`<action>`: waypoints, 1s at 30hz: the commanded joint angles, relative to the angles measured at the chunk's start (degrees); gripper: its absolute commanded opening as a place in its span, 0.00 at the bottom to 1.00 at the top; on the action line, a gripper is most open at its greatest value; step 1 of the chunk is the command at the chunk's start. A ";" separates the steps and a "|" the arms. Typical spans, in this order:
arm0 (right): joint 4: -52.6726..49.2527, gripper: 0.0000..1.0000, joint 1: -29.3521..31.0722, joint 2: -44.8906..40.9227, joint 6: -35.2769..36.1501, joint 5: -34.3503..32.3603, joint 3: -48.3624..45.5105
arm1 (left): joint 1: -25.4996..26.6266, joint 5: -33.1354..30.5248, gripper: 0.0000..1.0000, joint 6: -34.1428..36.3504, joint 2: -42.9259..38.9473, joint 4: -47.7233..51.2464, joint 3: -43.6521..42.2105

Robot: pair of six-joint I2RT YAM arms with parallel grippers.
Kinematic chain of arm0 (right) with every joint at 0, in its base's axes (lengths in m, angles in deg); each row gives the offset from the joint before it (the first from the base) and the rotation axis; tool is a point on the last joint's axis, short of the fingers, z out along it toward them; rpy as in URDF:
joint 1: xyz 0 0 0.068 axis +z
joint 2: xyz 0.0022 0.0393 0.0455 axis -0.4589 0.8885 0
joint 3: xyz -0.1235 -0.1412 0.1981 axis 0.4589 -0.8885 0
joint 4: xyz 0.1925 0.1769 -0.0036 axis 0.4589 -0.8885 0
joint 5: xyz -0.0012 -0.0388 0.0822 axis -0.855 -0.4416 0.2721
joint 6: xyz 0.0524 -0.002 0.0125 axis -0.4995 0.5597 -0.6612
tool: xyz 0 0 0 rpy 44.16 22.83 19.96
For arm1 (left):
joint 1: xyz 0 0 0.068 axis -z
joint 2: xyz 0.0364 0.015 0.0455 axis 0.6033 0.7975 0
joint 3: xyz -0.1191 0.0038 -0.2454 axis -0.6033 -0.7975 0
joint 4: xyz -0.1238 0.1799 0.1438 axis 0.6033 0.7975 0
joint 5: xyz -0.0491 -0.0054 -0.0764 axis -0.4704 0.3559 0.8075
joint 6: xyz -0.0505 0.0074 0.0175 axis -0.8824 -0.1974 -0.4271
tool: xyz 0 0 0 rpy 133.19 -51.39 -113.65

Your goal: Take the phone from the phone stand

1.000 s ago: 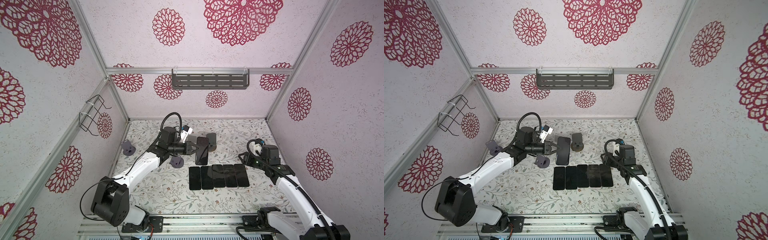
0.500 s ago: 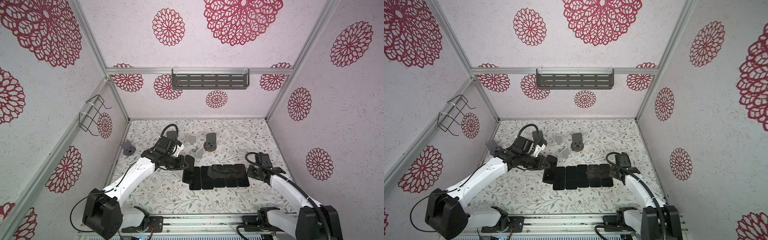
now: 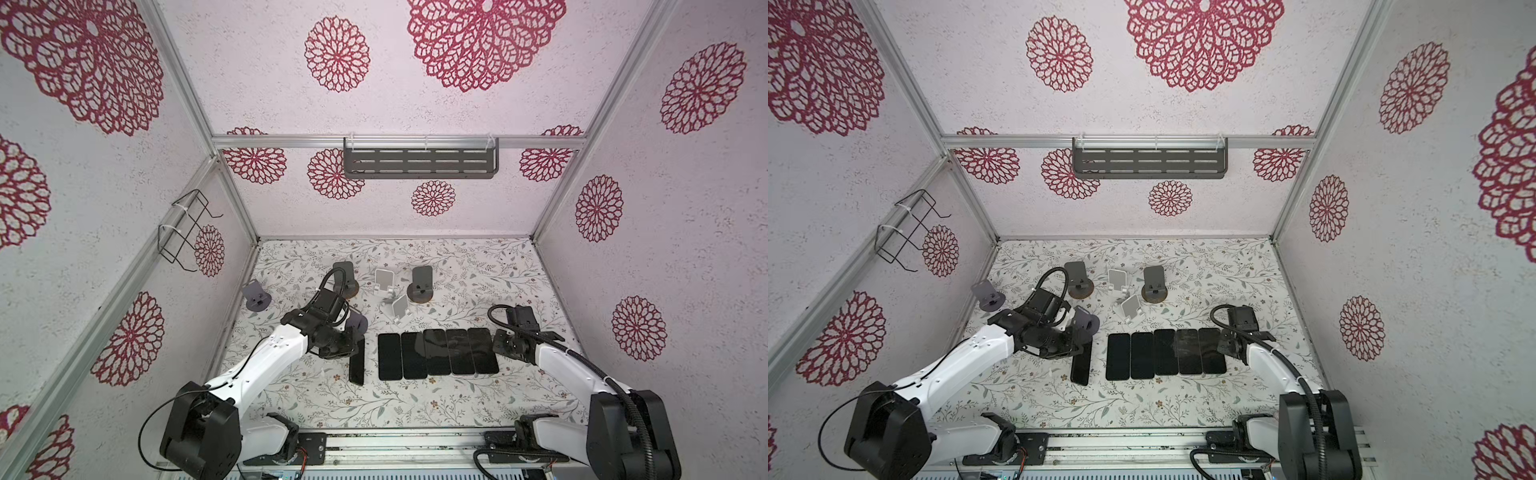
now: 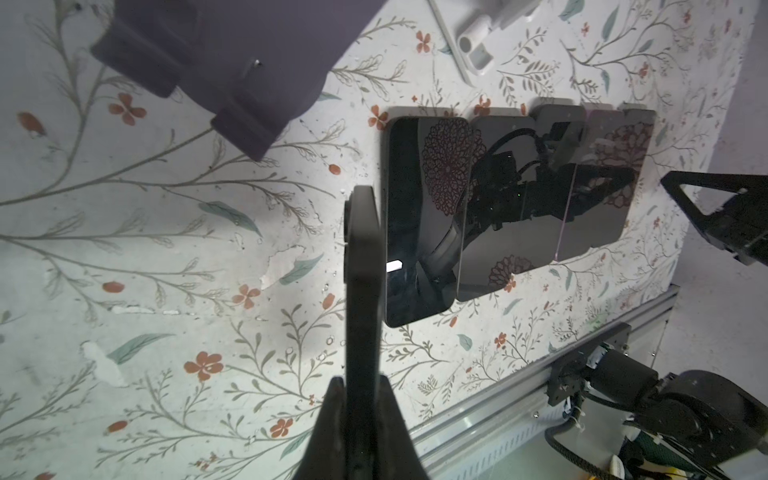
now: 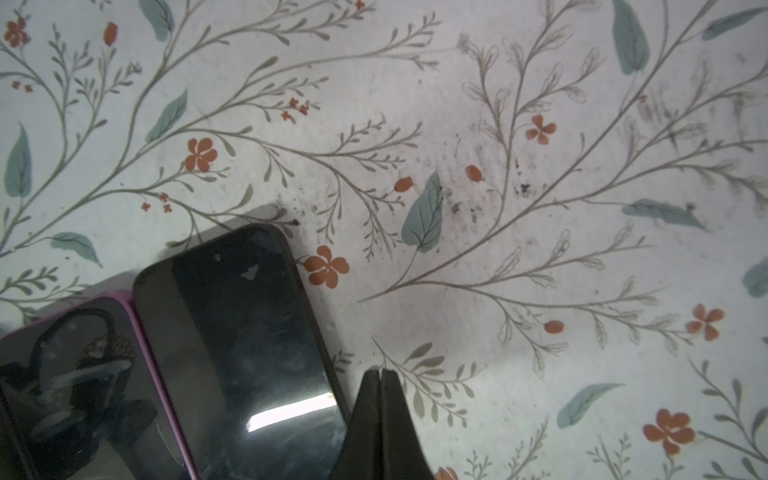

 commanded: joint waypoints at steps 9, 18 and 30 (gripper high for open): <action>-2.16 0.00 -0.64 -1.49 0.92 -2.55 1.41 | 1.35 -1.28 0.00 -1.07 7.84 -7.24 3.66; -2.24 0.00 -0.90 -0.44 1.27 -1.82 1.58 | 3.67 -2.68 0.00 -2.71 11.81 -10.25 4.19; -1.99 0.00 -0.99 -1.42 1.83 -1.34 1.37 | 4.14 -2.80 0.00 -5.08 13.79 -14.07 4.02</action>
